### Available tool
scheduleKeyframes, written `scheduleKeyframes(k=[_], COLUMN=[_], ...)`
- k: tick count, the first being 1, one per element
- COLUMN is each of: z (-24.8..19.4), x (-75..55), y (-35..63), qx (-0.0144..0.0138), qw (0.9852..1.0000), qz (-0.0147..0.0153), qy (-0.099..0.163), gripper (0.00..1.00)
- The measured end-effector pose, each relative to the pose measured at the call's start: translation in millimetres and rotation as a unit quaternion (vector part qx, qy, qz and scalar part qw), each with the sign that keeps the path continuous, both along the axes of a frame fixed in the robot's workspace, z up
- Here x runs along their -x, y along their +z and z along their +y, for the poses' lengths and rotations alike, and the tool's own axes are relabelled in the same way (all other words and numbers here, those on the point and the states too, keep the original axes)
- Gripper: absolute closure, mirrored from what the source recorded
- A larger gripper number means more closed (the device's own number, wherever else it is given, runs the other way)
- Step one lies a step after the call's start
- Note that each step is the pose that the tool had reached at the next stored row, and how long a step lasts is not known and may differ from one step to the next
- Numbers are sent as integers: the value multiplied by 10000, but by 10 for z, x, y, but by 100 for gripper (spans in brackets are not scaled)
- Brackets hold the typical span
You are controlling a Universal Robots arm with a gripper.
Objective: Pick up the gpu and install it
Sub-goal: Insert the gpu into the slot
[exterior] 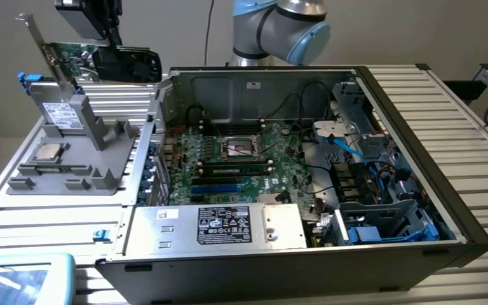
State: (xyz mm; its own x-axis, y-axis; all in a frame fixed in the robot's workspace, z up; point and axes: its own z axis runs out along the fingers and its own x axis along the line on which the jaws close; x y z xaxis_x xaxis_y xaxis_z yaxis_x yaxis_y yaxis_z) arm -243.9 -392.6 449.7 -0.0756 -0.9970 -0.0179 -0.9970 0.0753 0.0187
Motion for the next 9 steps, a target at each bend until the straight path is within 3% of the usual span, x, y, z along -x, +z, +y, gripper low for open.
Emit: scheduleKeyframes(k=[9], z=[-41], x=[-339], y=[-30], qx=[0], qw=[10000], qz=[0], qy=[0], gripper=[73])
